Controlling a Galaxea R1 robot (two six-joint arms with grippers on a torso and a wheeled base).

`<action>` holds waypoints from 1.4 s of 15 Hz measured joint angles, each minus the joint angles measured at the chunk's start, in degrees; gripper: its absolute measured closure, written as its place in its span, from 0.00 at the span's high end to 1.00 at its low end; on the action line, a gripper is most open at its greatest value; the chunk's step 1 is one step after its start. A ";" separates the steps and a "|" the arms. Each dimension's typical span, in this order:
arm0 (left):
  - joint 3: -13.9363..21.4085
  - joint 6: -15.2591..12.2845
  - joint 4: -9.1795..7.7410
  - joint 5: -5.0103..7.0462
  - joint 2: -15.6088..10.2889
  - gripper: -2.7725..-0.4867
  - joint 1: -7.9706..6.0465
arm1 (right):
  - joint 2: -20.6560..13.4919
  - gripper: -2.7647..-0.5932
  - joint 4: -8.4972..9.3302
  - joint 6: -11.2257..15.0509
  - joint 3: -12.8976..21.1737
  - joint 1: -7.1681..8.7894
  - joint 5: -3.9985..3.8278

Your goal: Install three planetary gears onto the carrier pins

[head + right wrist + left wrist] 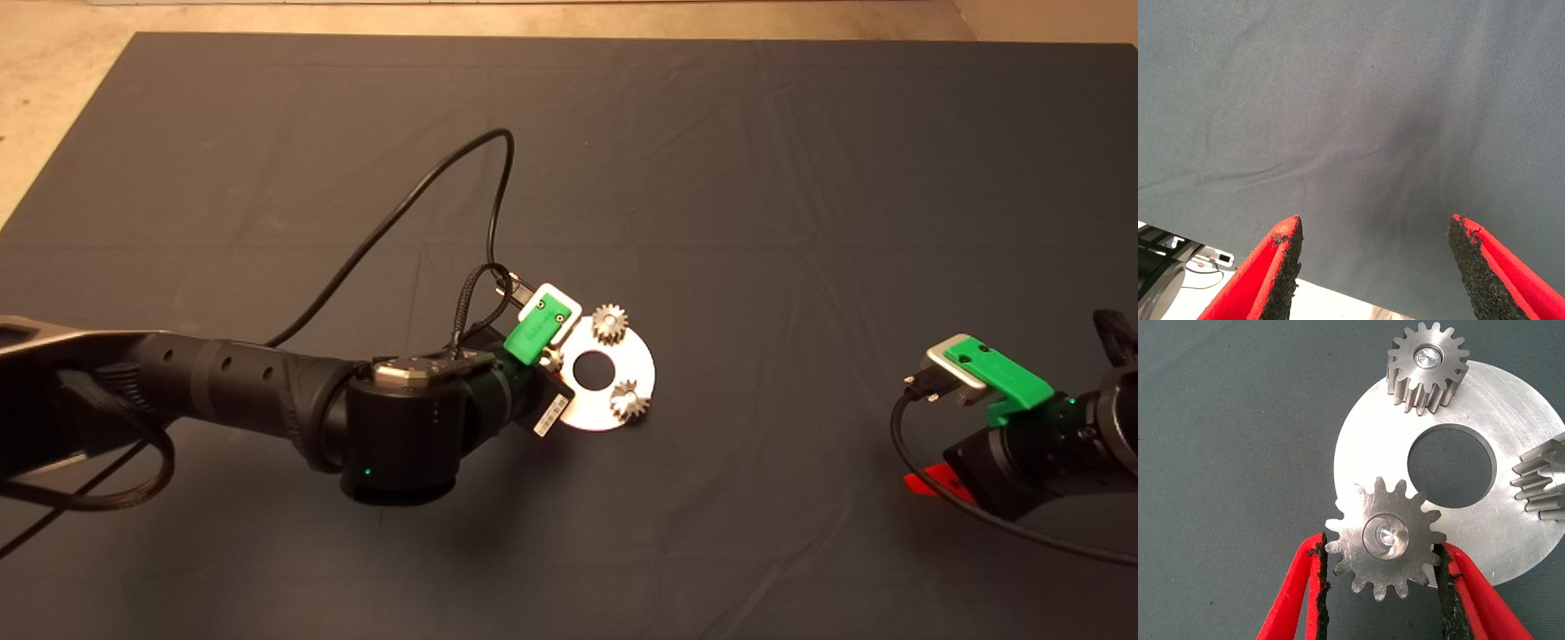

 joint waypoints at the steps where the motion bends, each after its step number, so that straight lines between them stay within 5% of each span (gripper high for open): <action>1: 0.00 -0.04 0.00 0.00 0.00 0.16 0.00 | 0.00 0.47 0.00 0.01 0.00 0.02 0.00; 21: -0.23 -0.21 0.37 -0.09 -0.02 0.16 1.45 | 0.01 0.47 0.00 -0.02 0.00 0.85 0.01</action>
